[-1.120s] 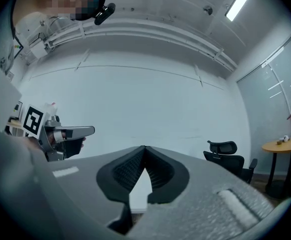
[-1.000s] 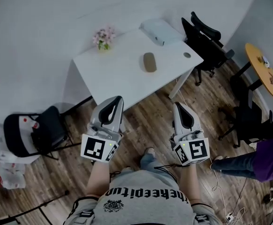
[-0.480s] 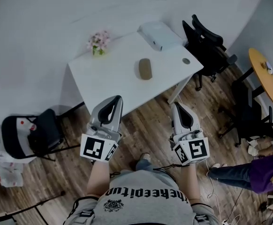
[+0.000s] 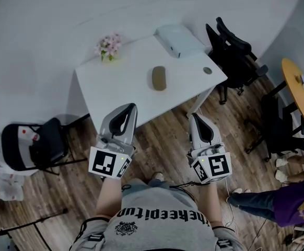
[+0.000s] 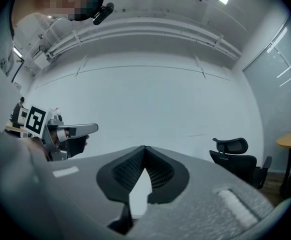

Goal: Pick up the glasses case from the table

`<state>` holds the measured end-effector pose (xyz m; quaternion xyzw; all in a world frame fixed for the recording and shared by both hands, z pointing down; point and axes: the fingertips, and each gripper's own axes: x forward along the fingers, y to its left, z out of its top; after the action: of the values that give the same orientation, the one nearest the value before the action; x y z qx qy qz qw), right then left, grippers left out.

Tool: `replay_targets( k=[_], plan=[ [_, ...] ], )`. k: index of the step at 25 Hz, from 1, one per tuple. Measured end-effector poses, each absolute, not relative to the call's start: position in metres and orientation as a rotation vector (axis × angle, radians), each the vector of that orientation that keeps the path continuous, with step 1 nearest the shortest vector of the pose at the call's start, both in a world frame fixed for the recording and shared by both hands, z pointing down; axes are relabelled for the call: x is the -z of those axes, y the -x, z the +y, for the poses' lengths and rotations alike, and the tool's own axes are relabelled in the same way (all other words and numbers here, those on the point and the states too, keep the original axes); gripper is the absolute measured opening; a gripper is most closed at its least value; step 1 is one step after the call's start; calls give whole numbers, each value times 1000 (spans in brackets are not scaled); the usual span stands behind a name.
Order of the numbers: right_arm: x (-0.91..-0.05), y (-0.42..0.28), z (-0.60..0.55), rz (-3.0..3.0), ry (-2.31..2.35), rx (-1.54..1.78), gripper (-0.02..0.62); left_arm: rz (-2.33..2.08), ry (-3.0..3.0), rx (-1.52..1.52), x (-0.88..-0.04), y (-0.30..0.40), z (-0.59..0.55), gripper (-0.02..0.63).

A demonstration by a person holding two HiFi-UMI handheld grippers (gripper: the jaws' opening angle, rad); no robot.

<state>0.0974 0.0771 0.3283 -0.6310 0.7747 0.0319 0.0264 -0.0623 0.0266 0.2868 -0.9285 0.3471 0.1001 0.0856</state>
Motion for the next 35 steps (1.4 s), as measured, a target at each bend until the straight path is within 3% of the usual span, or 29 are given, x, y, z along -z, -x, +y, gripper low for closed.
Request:
replay_targets(
  k=[15,35],
  plan=[
    [-339,-120,56,2396,1918,-49,3,1051,2768,-251,-294,37,8,15],
    [-338,-139,-45,2372,1965,-20,4,1009,2803,-206,-298,14,-96,15]
  ],
)
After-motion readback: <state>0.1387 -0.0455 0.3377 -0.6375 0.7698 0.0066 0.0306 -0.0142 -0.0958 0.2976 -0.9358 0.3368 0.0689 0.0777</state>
